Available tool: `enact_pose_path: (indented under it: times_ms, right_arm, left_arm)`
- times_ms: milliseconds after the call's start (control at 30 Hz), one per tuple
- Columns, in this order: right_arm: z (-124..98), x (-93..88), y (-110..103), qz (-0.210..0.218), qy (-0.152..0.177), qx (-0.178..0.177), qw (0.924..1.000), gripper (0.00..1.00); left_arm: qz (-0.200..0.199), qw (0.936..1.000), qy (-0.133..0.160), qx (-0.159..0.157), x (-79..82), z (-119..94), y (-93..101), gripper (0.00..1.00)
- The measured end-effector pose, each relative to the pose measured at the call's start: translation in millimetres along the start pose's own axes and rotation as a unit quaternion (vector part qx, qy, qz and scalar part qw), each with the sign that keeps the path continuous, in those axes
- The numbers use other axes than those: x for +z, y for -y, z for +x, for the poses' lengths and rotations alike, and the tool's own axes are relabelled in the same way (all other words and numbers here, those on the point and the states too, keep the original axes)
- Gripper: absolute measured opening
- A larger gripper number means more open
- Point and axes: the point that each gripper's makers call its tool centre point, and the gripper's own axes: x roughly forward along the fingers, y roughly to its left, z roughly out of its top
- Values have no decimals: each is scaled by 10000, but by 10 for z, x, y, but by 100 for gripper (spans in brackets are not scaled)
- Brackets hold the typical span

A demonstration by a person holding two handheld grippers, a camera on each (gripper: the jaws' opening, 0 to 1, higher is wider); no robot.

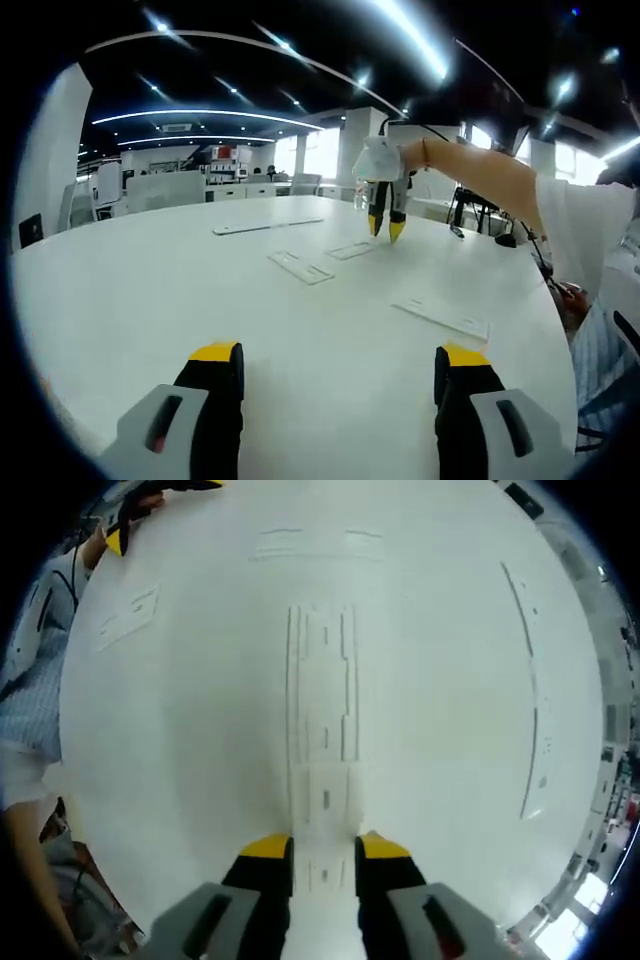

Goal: Locate the socket holder cover, grip the socket holder cover, clip it into the socket holder slot.

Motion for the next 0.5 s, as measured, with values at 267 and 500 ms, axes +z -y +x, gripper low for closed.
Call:
enact_pose_path:
  times_ms: [267, 500]
  right_arm:
    - [-11, -1, 12, 41, 33, -2, 10000, 25]
    - [-6, 20, -19, 45, 56, -12, 10000, 25]
  left_arm:
    - [2, 10000, -4, -10, 1, 1, 5, 78]
    - [-2, 10000, -12, -8, -3, 4, 6, 78]
